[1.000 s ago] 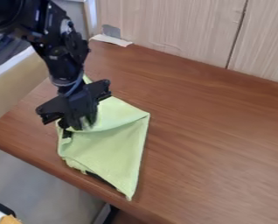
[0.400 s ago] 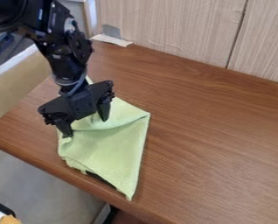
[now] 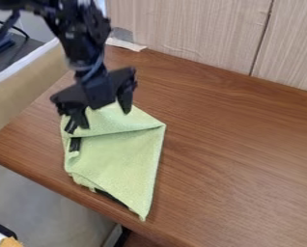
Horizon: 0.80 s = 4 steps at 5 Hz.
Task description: Fold the cloth from top left to bottom left
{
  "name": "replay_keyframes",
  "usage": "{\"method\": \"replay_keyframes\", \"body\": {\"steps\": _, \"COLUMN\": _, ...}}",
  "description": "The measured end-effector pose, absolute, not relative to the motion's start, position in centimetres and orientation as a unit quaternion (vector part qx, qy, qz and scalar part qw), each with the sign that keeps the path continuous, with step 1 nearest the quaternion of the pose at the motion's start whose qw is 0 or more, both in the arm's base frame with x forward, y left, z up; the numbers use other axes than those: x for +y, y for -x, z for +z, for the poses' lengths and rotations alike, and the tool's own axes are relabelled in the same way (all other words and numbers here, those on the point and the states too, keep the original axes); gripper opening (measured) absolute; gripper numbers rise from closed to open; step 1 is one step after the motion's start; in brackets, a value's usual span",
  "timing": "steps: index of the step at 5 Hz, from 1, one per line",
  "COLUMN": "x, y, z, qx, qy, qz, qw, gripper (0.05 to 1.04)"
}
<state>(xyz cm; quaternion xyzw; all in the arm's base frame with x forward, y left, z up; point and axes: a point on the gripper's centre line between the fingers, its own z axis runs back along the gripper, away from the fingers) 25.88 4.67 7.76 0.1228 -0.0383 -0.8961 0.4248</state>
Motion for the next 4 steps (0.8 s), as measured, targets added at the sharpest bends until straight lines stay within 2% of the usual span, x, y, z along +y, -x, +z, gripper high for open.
{"method": "replay_keyframes", "body": {"steps": 3, "x": 3.5, "y": -27.1, "z": 13.6, "qx": -0.065, "qy": -0.168, "qz": -0.9, "qw": 0.397, "gripper": 1.001}}
{"method": "replay_keyframes", "body": {"steps": 4, "x": 3.5, "y": -27.1, "z": 13.6, "qx": -0.063, "qy": -0.169, "qz": -0.902, "qw": 0.393, "gripper": 1.001}}
